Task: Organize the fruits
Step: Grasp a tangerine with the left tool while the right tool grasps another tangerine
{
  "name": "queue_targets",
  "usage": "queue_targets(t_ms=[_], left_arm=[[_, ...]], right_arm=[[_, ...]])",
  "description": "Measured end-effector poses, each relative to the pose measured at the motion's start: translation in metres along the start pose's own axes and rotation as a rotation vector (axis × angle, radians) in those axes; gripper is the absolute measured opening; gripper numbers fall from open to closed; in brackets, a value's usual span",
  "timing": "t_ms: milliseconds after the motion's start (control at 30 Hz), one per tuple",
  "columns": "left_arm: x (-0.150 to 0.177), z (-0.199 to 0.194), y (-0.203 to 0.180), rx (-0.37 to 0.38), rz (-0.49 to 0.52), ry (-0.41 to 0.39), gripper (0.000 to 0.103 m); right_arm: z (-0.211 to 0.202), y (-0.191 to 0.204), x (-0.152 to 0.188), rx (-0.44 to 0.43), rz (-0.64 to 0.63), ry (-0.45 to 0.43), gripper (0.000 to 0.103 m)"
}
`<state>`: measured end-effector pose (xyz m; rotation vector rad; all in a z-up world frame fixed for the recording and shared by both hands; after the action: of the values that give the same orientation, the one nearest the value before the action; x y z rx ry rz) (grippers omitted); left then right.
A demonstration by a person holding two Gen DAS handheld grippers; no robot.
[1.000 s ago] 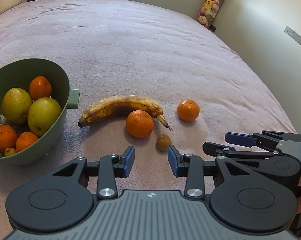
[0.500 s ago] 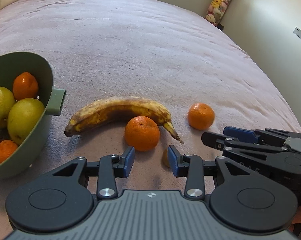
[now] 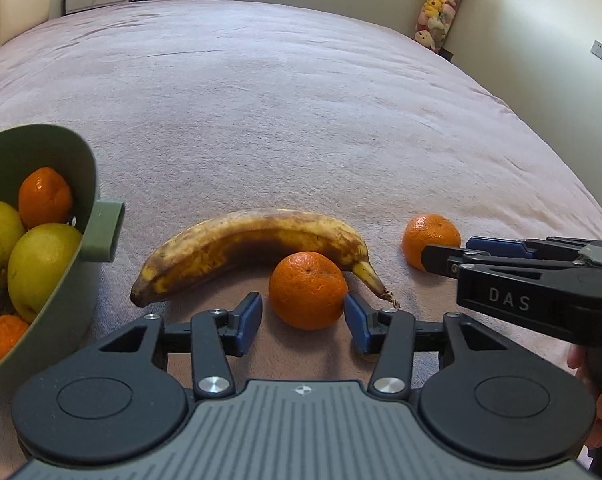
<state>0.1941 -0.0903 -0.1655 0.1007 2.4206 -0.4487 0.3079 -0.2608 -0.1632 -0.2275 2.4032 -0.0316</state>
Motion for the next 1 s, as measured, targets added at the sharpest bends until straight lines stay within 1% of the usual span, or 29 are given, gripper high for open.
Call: queue_targets(t_ms=[67,200,433,667,700,733,1000], left_arm=[[0.000,0.001,-0.002,0.003,0.009,0.004,0.057],[-0.001,0.003,-0.005,0.002,0.023,-0.001,0.057],[-0.003,0.010,0.000,0.012,0.016,0.014,0.057],[-0.004,0.016,-0.001,0.012,0.011,0.022,0.058],[-0.004,0.016,-0.001,0.013,0.010,0.022,0.057],[-0.004,0.016,-0.001,0.019,0.009,0.022,0.054],[-0.004,0.014,-0.002,0.019,0.014,0.026,0.052]], right_arm=[[0.004,0.000,0.000,0.002,0.003,0.005,0.046],[0.010,-0.001,0.000,0.007,0.011,0.018,0.046],[0.022,0.003,-0.003,0.020,0.012,0.026,0.047],[0.028,0.003,-0.001,0.015,0.014,0.042,0.046],[0.028,0.003,-0.001,0.014,0.016,0.043,0.046],[0.028,0.002,-0.001,0.013,0.017,0.042,0.046],[0.029,0.002,-0.003,0.017,0.014,0.045,0.045]])
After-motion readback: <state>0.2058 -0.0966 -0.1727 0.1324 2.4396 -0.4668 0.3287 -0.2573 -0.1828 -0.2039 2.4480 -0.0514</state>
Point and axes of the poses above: each gripper's, at about its wrist camera, not at the fingertips, and z roughly the way its jaws point, y to its left, x to its underside, the point moved 7 cm from there along z, roughly the way its jaws point, and after that the axes turned 9 degrees about x, right-handed, at the moved point
